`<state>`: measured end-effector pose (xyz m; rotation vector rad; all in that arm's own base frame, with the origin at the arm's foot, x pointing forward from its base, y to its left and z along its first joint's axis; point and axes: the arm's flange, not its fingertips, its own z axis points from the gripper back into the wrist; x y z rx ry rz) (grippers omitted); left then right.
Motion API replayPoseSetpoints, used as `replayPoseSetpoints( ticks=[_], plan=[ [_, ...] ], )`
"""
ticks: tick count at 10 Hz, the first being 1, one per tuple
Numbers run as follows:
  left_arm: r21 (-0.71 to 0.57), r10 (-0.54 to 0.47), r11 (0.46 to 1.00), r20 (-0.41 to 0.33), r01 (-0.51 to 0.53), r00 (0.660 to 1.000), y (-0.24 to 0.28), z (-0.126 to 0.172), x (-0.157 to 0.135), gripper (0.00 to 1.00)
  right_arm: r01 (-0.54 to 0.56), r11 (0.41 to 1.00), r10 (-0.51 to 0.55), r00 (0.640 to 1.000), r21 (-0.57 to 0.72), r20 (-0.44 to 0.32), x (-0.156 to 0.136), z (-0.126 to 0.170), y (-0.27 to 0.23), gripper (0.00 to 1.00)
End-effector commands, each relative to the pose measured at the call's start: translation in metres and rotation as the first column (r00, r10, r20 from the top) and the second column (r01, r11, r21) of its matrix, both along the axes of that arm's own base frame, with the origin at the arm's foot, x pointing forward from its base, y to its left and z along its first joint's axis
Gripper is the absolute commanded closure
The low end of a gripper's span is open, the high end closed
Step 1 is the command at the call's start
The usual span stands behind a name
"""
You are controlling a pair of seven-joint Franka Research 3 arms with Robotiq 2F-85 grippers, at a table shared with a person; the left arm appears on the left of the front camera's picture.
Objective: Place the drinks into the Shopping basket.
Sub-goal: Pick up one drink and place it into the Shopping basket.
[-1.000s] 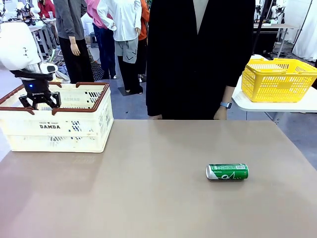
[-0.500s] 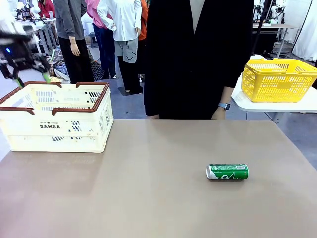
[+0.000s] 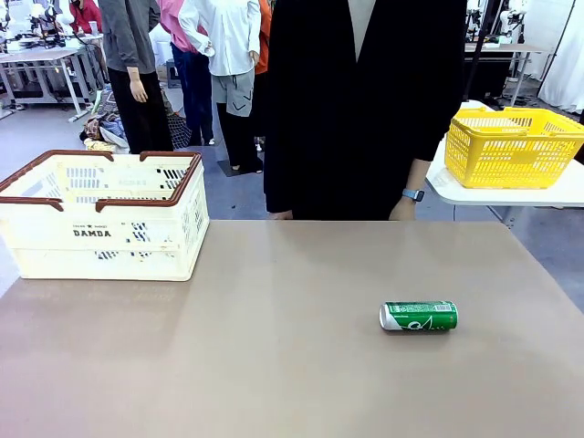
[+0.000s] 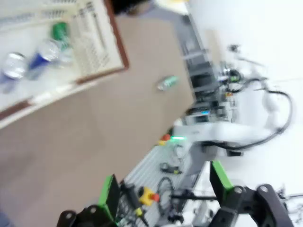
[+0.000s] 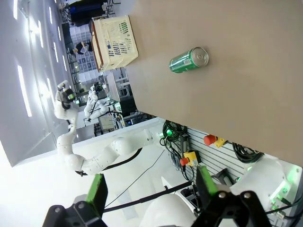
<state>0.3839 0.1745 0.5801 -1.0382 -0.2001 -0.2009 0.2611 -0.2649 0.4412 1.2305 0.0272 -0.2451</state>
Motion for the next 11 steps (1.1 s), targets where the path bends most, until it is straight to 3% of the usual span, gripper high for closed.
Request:
replayPoseSetpoints(
  ticks=[1, 3, 4, 5, 11],
  plan=[
    [-0.258, 0.004, 0.966, -0.060, -0.019, 0.998, 0.017, -0.067, -0.007, 0.00, -0.013, 1.000, 0.013, 1.000, -0.001, 0.022, -0.002, 0.002, -0.003, 0.00],
    [-0.310, 0.017, 0.950, -0.058, -0.034, 0.998, 0.009, -0.122, -0.004, 0.00, -0.013, 1.000, 0.013, 1.000, -0.001, 0.022, -0.002, 0.002, -0.003, 0.00],
    [-0.252, 0.132, 0.954, -0.138, -0.164, 0.982, -0.003, -0.129, 0.023, 0.00, -0.013, 1.000, 0.013, 1.000, -0.001, 0.022, -0.002, 0.002, -0.003, 0.00],
    [-0.288, 0.009, 0.957, -0.064, -0.027, 0.998, 0.020, -0.114, -0.024, 0.00, -0.013, 1.000, 0.013, 1.000, -0.001, 0.022, -0.002, 0.002, -0.003, 0.00],
    [-0.288, 0.009, 0.957, -0.064, -0.027, 0.998, 0.020, -0.114, -0.024, 0.00, -0.013, 1.000, 0.013, 1.000, -0.001, 0.022, -0.002, 0.002, -0.003, 0.00]
  ],
)
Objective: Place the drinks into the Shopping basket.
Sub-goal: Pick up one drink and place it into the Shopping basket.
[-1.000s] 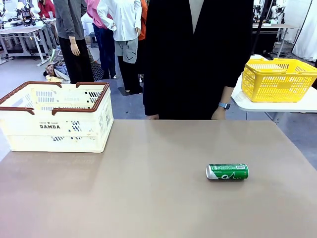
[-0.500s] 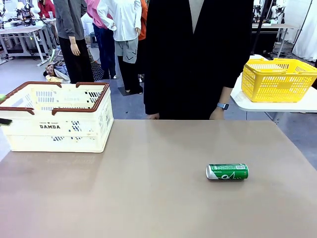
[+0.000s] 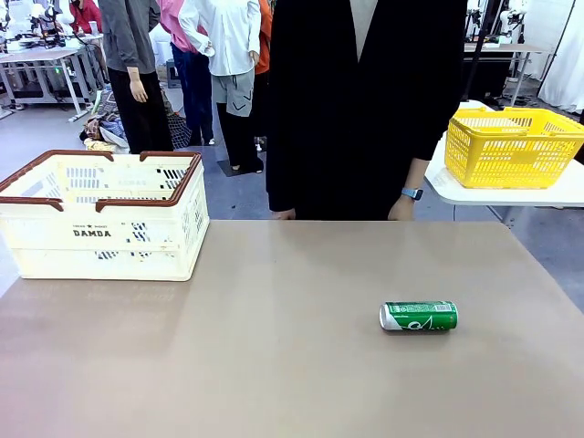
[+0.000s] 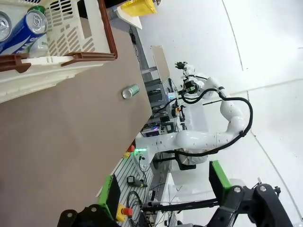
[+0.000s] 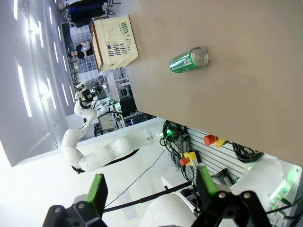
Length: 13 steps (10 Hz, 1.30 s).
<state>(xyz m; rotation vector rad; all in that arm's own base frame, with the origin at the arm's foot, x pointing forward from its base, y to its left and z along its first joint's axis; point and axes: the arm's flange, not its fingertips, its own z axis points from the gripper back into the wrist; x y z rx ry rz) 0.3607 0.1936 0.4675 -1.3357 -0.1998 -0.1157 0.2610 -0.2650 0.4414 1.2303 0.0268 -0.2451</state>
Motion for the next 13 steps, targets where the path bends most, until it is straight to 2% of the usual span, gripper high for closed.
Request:
replayPoseSetpoints(
  ticks=[1, 8, 9, 10, 11, 12, 13],
  plan=[
    [0.006, -0.013, 1.000, -0.005, 0.013, 1.000, 0.001, -0.001, -0.001, 0.00, -0.013, 1.000, 0.013, 1.000, 0.000, 0.022, -0.002, 0.002, -0.003, 0.00],
    [0.006, -0.013, 1.000, -0.005, 0.013, 1.000, 0.001, -0.001, -0.001, 0.00, -0.013, 1.000, 0.013, 1.000, 0.000, 0.022, -0.002, 0.002, -0.003, 0.00],
    [0.006, -0.013, 1.000, -0.005, 0.013, 1.000, 0.001, -0.001, -0.001, 0.00, 0.000, 1.000, 0.000, 1.000, 0.000, 0.000, 0.000, 0.000, 0.000, 0.00],
    [0.006, -0.013, 1.000, -0.005, 0.013, 1.000, 0.001, -0.001, -0.001, 0.00, -0.020, 0.988, 0.012, 0.998, -0.156, -0.058, -0.001, 0.008, 0.020, 0.00],
    [0.006, -0.013, 1.000, -0.005, 0.013, 1.000, 0.001, -0.001, -0.001, 0.00, -0.084, 0.966, 0.070, 0.995, -0.245, -0.064, 0.006, 0.015, 0.043, 0.00],
    [0.006, -0.013, 1.000, -0.005, 0.013, 1.000, 0.001, -0.001, -0.001, 0.00, -0.174, 0.913, 0.178, 0.984, -0.369, -0.022, 0.013, 0.025, 0.076, 0.00],
    [0.006, -0.013, 1.000, -0.005, 0.013, 1.000, 0.001, -0.001, -0.001, 0.00, -0.264, 0.824, 0.332, 0.942, -0.502, 0.050, 0.021, 0.035, 0.117, 0.00]
  ],
)
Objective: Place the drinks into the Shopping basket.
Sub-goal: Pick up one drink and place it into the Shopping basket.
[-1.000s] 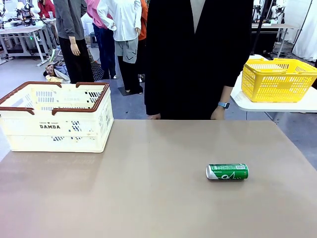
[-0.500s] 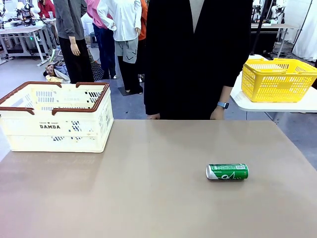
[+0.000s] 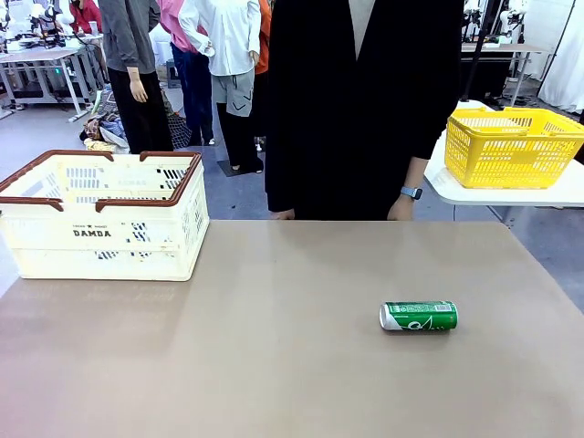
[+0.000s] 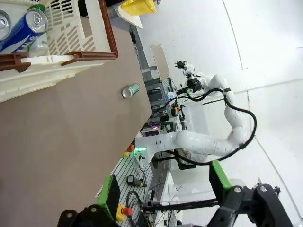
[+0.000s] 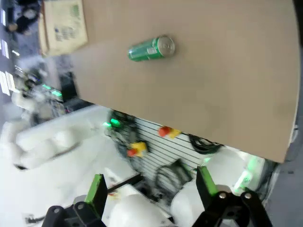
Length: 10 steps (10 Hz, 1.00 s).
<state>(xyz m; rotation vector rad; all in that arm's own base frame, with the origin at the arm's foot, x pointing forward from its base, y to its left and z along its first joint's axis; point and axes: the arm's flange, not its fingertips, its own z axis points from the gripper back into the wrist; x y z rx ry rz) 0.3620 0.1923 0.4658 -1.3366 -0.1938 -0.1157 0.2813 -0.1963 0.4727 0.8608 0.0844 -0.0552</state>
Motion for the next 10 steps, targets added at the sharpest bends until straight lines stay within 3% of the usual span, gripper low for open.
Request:
replayPoseSetpoints(
  ticks=[1, 2, 3, 4, 5, 6, 7, 8, 9, 10],
  plan=[
    [0.007, -0.010, 1.000, -0.001, 0.010, 1.000, 0.002, 0.001, -0.002, 0.00, -0.240, 0.936, 0.285, 0.946, -0.256, 0.156, 0.010, 0.007, 0.095, 0.00],
    [0.007, -0.010, 1.000, -0.001, 0.010, 1.000, 0.002, 0.001, -0.002, 0.00, -0.276, 0.862, 0.381, 0.906, -0.426, 0.184, 0.023, 0.004, 0.152, 0.00],
    [0.007, -0.010, 1.000, -0.001, 0.010, 1.000, 0.002, 0.001, -0.002, 0.00, -0.369, 0.809, 0.492, 0.850, -0.457, 0.185, 0.031, -0.003, 0.195, 0.00],
    [0.007, -0.010, 1.000, -0.001, 0.010, 1.000, 0.002, 0.001, -0.002, 0.00, -0.379, 0.741, 0.572, 0.788, -0.553, 0.226, 0.033, -0.012, 0.234, 0.00],
    [0.007, -0.010, 1.000, -0.001, 0.010, 1.000, 0.002, 0.001, -0.002, 0.00, -0.405, 0.671, 0.659, 0.709, -0.621, 0.250, 0.027, -0.022, 0.262, 0.00],
    [0.007, -0.010, 1.000, -0.001, 0.010, 1.000, 0.002, 0.001, -0.002, 0.00, -0.394, 0.600, 0.702, 0.677, -0.696, 0.222, 0.016, -0.030, 0.275, 0.00],
    [0.007, -0.010, 1.000, -0.001, 0.010, 1.000, 0.002, 0.001, -0.002, 0.00, -0.141, 0.607, 0.457, 0.867, -0.782, 0.198, 0.005, -0.018, 0.257, 0.00],
    [0.007, -0.010, 1.000, -0.001, 0.010, 1.000, 0.002, 0.001, -0.002, 0.00, -0.451, 0.639, 0.684, 0.704, -0.624, 0.191, 0.024, -0.002, 0.287, 0.00],
    [0.007, -0.010, 1.000, -0.001, 0.010, 1.000, 0.002, 0.001, -0.002, 0.00, -0.451, 0.639, 0.684, 0.704, -0.624, 0.191, 0.024, -0.002, 0.287, 0.00],
    [0.007, -0.010, 1.000, -0.001, 0.010, 1.000, 0.002, 0.001, -0.002, 0.00, -0.357, 0.616, 0.653, 0.730, -0.702, 0.202, 0.030, 0.006, 0.289, 0.00]
  ],
)
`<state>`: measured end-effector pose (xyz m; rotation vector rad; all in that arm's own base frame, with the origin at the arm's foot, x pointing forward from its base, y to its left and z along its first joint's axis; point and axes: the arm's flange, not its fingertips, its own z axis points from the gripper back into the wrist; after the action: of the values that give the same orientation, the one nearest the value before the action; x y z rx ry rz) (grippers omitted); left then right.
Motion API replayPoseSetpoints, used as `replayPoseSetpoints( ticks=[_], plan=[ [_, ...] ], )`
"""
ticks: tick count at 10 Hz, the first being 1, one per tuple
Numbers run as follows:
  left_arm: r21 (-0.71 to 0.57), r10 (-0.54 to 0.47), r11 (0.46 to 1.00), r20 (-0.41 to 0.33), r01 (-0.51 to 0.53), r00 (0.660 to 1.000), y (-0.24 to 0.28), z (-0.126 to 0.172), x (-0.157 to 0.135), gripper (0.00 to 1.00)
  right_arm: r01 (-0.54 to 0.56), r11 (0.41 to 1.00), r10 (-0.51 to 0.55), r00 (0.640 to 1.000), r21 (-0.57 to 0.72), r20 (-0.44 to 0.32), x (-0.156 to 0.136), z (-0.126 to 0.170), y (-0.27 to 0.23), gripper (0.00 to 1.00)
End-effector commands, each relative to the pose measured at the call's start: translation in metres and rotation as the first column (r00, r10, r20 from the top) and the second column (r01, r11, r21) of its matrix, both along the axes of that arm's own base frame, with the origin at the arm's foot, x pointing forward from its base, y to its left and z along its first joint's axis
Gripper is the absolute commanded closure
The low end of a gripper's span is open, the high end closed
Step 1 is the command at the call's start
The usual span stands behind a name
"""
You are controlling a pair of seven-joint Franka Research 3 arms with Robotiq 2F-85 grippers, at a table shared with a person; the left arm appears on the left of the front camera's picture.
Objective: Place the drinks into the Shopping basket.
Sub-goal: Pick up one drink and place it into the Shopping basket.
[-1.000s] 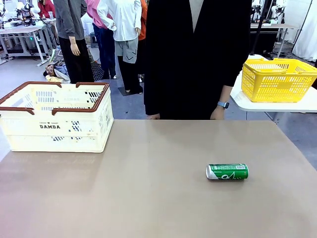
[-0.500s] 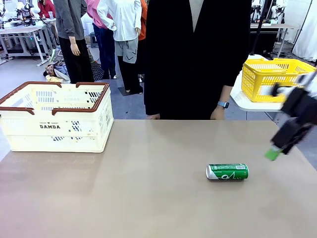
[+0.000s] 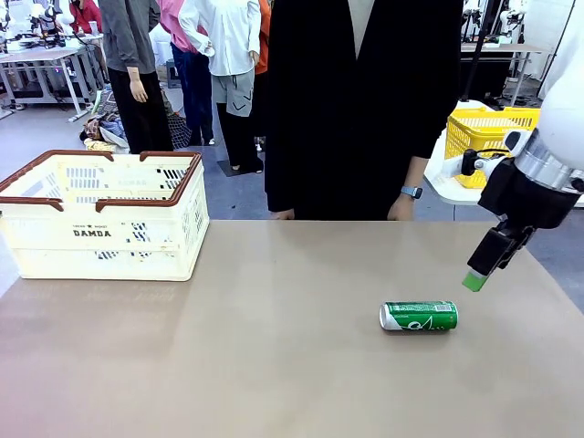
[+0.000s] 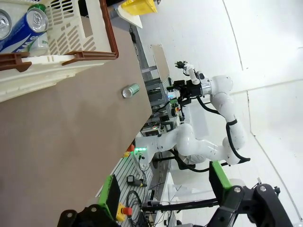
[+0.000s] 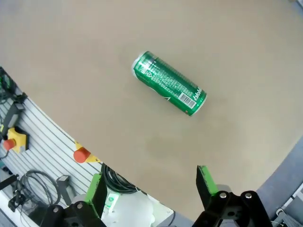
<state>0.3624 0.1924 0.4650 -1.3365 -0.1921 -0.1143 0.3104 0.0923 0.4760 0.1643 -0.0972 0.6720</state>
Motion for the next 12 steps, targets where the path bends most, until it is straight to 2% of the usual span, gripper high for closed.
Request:
replayPoseSetpoints(
  ticks=[1, 2, 3, 4, 7, 8, 9, 10, 11, 12],
  plan=[
    [0.006, -0.010, 1.000, 0.002, 0.010, 1.000, 0.002, 0.001, -0.002, 0.00, -0.017, 0.997, 0.018, 1.000, 0.074, -0.016, 0.024, -0.014, 0.002, 0.00],
    [0.006, -0.010, 1.000, 0.002, 0.010, 1.000, 0.002, 0.001, -0.002, 0.00, 0.067, 0.993, -0.061, 0.996, 0.098, -0.063, 0.044, -0.030, 0.005, 0.00],
    [0.006, -0.010, 1.000, 0.002, 0.010, 1.000, 0.002, 0.001, -0.002, 0.00, 0.227, 0.972, -0.223, 0.973, 0.066, -0.062, 0.056, -0.043, 0.013, 0.00],
    [0.006, -0.010, 1.000, 0.002, 0.010, 1.000, 0.002, 0.001, -0.002, 0.00, 0.297, 0.954, -0.296, 0.955, 0.035, -0.025, 0.064, -0.055, 0.027, 0.00],
    [0.006, -0.010, 1.000, 0.002, 0.010, 1.000, 0.002, 0.001, -0.002, 0.00, 0.322, 0.947, -0.322, 0.947, -0.007, 0.012, 0.072, -0.075, 0.037, 0.00],
    [0.006, -0.010, 1.000, 0.002, 0.010, 1.000, 0.002, 0.001, -0.002, 0.00, 0.247, 0.969, -0.246, 0.969, -0.006, 0.034, 0.071, -0.075, 0.037, 0.00],
    [0.006, -0.010, 1.000, 0.002, 0.010, 1.000, 0.002, 0.001, -0.002, 0.00, -0.103, 0.994, 0.101, 0.994, 0.035, 0.049, 0.070, -0.072, 0.038, 0.00],
    [0.006, -0.010, 1.000, 0.002, 0.010, 1.000, 0.002, 0.001, -0.002, 0.00, -0.465, 0.881, 0.463, 0.886, 0.093, 0.043, 0.069, -0.071, 0.035, 0.00],
    [0.006, -0.010, 1.000, 0.002, 0.010, 1.000, 0.002, 0.001, -0.002, 0.00, -0.738, 0.646, 0.744, 0.666, 0.194, 0.055, 0.063, -0.070, 0.031, 0.00],
    [0.006, -0.010, 1.000, 0.002, 0.010, 1.000, 0.002, 0.001, -0.002, 0.00, -0.859, 0.440, 0.878, 0.472, 0.261, 0.074, 0.055, -0.073, 0.031, 0.00]
  ],
)
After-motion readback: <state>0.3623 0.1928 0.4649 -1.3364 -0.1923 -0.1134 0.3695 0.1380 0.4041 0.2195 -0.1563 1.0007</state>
